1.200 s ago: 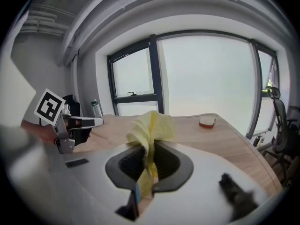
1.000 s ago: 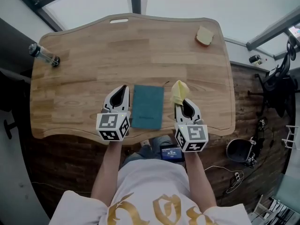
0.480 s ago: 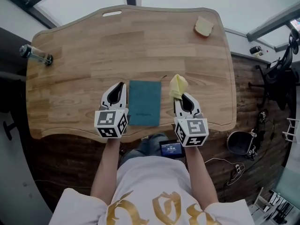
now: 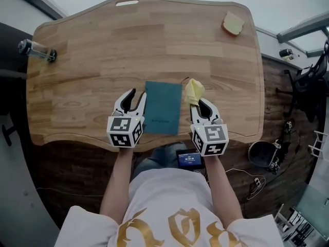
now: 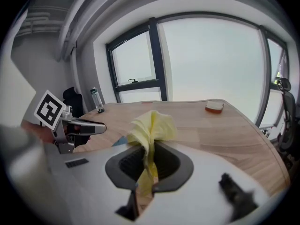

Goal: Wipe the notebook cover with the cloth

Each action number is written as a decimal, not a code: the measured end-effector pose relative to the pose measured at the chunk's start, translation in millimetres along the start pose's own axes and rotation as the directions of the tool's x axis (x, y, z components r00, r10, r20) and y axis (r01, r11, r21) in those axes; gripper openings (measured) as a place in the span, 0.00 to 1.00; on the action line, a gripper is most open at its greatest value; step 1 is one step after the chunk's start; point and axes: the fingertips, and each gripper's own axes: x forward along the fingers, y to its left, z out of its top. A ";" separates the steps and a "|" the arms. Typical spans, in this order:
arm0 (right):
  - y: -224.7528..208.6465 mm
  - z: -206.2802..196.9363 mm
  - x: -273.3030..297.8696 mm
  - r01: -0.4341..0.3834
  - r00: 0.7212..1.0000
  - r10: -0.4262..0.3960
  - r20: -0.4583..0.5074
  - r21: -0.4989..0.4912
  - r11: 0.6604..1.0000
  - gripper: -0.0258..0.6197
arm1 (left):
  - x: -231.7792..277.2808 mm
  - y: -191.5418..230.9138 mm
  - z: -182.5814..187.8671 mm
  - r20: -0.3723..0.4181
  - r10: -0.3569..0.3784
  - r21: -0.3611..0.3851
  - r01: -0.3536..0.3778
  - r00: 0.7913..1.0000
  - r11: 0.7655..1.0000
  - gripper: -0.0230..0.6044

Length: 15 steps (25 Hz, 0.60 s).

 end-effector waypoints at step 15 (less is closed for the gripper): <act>8.0 -41.0 37.9 -0.115 0.980 0.123 -0.155 0.060 0.992 0.10 | 20.9 -3.2 -67.8 -0.251 -0.144 -0.164 0.105 0.957 0.981 0.44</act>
